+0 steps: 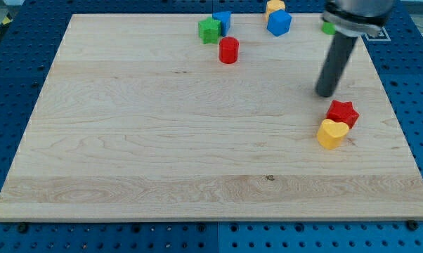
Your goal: Move the red star along with the yellow heart towards the bottom right
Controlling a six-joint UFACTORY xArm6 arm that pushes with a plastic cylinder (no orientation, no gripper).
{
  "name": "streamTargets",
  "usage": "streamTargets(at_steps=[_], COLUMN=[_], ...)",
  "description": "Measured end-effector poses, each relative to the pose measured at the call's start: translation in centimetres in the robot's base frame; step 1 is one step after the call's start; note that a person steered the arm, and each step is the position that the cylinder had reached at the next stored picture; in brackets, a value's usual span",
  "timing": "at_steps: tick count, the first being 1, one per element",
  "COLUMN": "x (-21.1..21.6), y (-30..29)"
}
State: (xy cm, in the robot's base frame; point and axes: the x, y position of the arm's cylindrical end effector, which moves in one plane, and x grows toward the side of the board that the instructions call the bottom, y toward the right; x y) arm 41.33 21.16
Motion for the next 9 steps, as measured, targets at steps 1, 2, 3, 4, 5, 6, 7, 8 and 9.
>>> streamTargets(at_steps=[1, 2, 3, 4, 5, 6, 7, 8, 9], x=[1.8, 2.3, 2.3, 2.3, 2.5, 2.9, 3.0, 3.3, 4.1], y=[2.9, 2.9, 2.6, 1.9, 1.7, 0.9, -1.5, -4.2, -4.9])
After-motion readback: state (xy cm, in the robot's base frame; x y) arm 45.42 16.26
